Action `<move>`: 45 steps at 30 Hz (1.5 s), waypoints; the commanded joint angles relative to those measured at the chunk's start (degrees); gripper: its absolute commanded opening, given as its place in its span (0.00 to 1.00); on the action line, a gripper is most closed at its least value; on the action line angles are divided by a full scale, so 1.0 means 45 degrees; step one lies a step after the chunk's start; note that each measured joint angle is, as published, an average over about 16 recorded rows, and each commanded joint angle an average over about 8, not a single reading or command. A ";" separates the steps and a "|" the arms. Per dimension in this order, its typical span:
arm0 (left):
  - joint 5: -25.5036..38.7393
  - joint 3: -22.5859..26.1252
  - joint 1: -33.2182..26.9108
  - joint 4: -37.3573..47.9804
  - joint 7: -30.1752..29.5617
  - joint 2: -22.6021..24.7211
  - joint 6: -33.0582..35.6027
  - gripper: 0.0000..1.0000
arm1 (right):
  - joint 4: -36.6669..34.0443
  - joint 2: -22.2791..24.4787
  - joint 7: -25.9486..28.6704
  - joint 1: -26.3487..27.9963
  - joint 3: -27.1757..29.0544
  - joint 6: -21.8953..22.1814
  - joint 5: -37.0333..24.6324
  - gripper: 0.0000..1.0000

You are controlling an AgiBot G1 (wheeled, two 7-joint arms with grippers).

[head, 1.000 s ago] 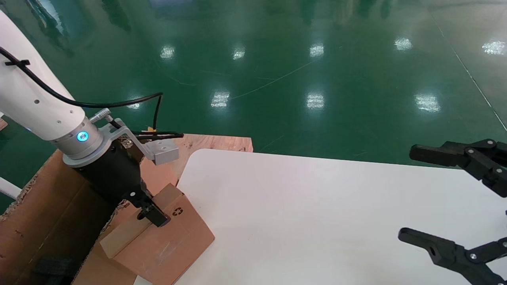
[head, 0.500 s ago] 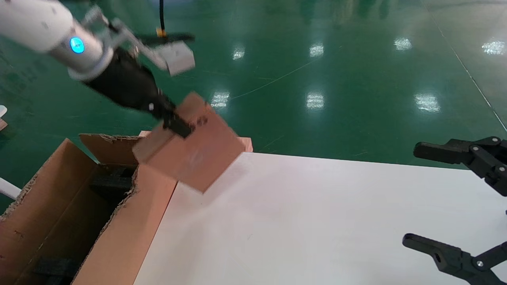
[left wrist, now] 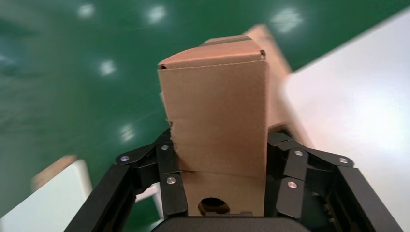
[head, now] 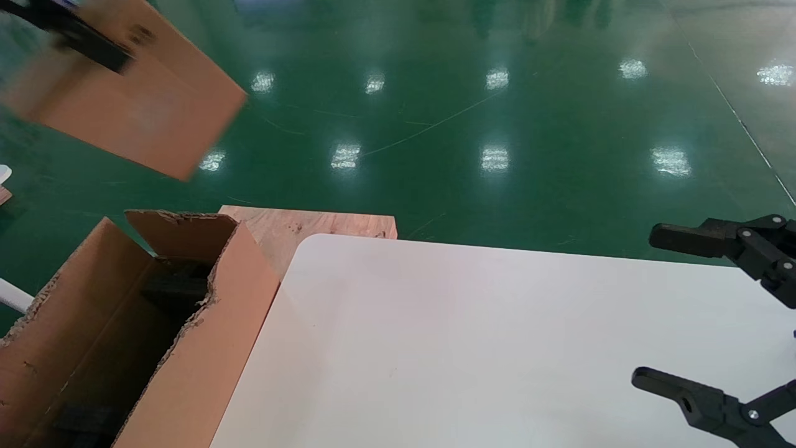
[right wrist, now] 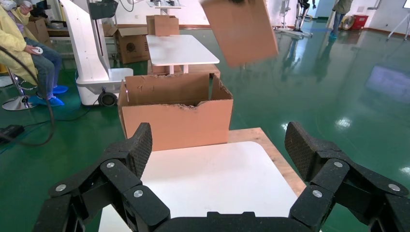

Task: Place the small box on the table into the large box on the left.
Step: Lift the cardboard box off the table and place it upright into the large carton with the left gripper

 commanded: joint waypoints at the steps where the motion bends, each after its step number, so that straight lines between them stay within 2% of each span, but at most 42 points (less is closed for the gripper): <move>1: 0.0643 0.0102 -0.0854 -0.0228 -0.0090 -0.0309 0.0261 0.00 | 0.0000 0.0000 0.0000 0.0000 -0.0001 0.0000 0.0000 1.00; 7: 0.1493 0.0809 -0.1511 -0.1241 -0.1189 -0.1627 0.0770 0.00 | 0.0000 0.0001 -0.0001 0.0001 -0.0002 0.0001 0.0001 1.00; 13: 0.1087 0.1867 -0.1161 -0.1665 -0.2331 -0.2578 0.0830 0.00 | 0.0000 0.0001 -0.0002 0.0001 -0.0004 0.0001 0.0002 1.00; 20: 0.0388 0.2738 -0.0332 -0.1328 -0.3004 -0.2923 0.0577 0.00 | 0.0000 0.0002 -0.0003 0.0001 -0.0005 0.0002 0.0004 1.00; 31: -0.0902 0.3102 0.1943 0.0174 -0.2726 -0.3155 -0.0518 0.00 | 0.0000 0.0003 -0.0004 0.0002 -0.0008 0.0003 0.0006 1.00; 45: -0.2337 0.2995 0.4261 0.2737 -0.1325 -0.2365 -0.1446 0.00 | 0.0000 0.0005 -0.0006 0.0003 -0.0012 0.0005 0.0008 1.00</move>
